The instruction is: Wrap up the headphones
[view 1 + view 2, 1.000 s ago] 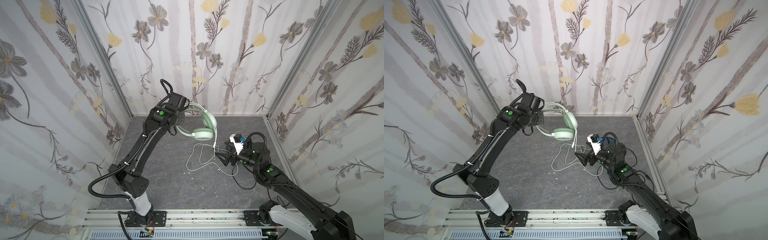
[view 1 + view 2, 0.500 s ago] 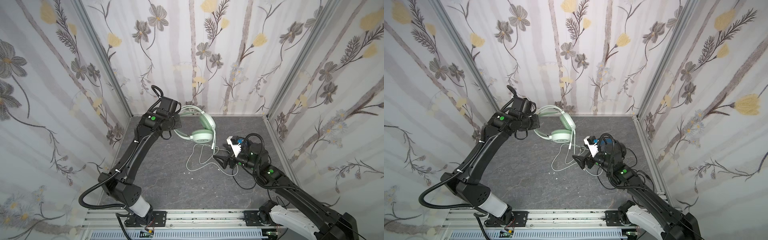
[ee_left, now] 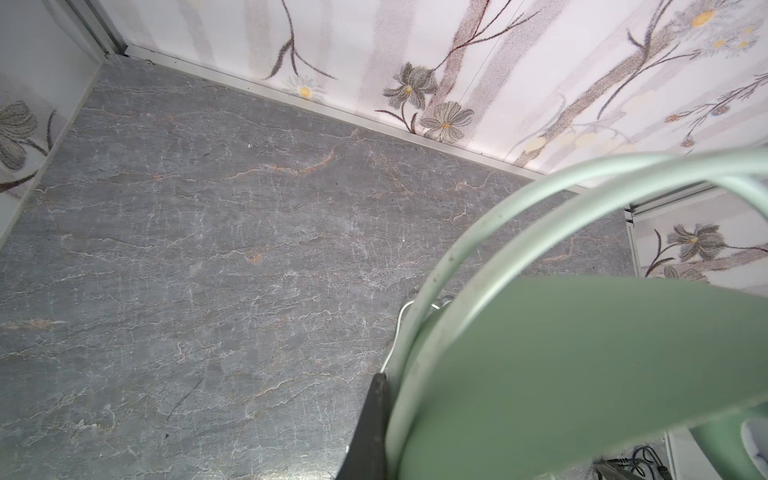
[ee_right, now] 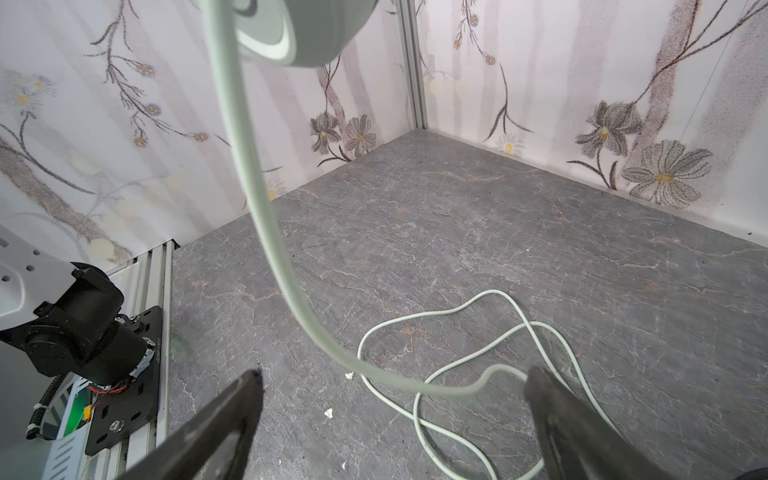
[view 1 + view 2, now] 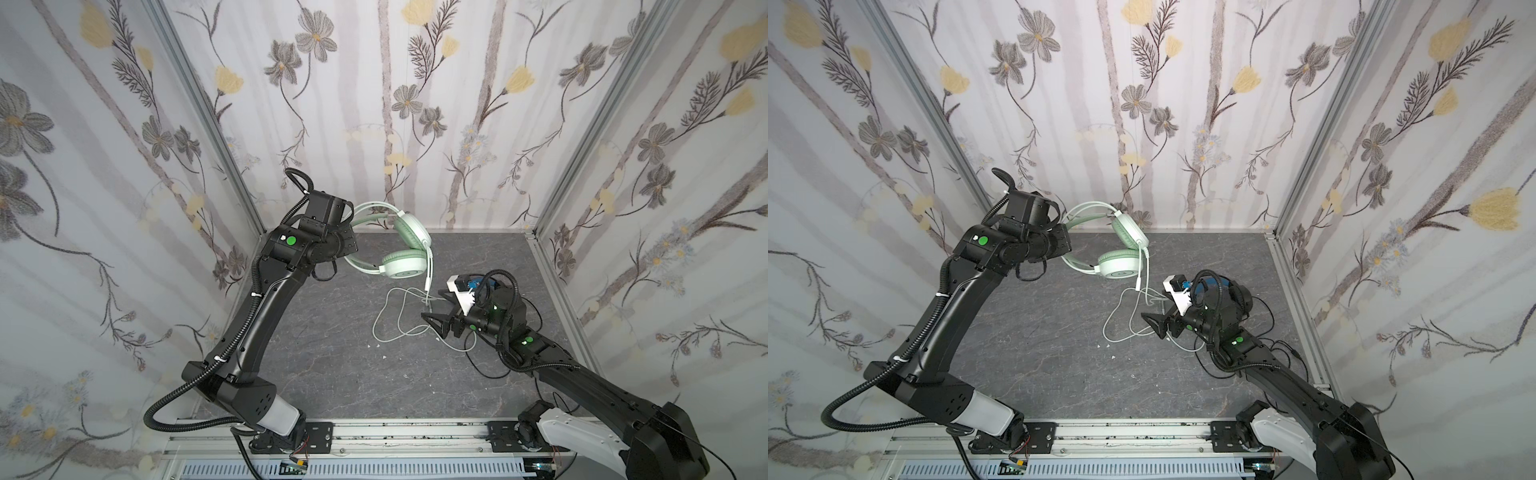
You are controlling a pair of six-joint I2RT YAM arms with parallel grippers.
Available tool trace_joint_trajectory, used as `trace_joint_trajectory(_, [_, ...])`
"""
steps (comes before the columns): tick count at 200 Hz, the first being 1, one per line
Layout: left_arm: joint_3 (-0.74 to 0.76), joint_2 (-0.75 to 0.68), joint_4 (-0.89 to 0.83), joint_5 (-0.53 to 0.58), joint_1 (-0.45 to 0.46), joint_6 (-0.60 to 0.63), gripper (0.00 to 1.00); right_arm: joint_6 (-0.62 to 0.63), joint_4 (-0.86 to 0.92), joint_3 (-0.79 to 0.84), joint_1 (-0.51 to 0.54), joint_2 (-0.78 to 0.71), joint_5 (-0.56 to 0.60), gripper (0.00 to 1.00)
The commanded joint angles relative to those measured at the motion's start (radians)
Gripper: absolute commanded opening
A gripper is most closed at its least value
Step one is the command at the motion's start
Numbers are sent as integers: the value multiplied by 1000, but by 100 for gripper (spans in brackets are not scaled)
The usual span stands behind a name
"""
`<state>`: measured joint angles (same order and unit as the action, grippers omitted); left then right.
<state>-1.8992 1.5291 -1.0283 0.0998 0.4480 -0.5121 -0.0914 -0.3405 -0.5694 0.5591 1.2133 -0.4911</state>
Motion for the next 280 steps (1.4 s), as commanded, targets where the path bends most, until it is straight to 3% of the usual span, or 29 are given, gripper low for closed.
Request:
trace_joint_trajectory(1, [16, -22, 50, -34, -3, -55, 0, -53, -182, 16, 0, 28, -19, 98])
trace_joint_trajectory(79, [-45, -12, 3, -73, -16, -87, 0, -86, -365, -35, 2, 198, -82, 90])
trace_joint_trajectory(132, [-95, -13, -24, -105, -51, -115, 0, -93, -429, -62, 3, 291, -104, 66])
trace_joint_trajectory(178, [-90, -30, -30, -126, -77, -128, 0, -97, -446, -71, 9, 337, -125, 53])
trace_joint_trajectory(280, [-86, -48, -3, -206, -143, -152, 0, -141, -539, -89, 39, 477, -102, 55])
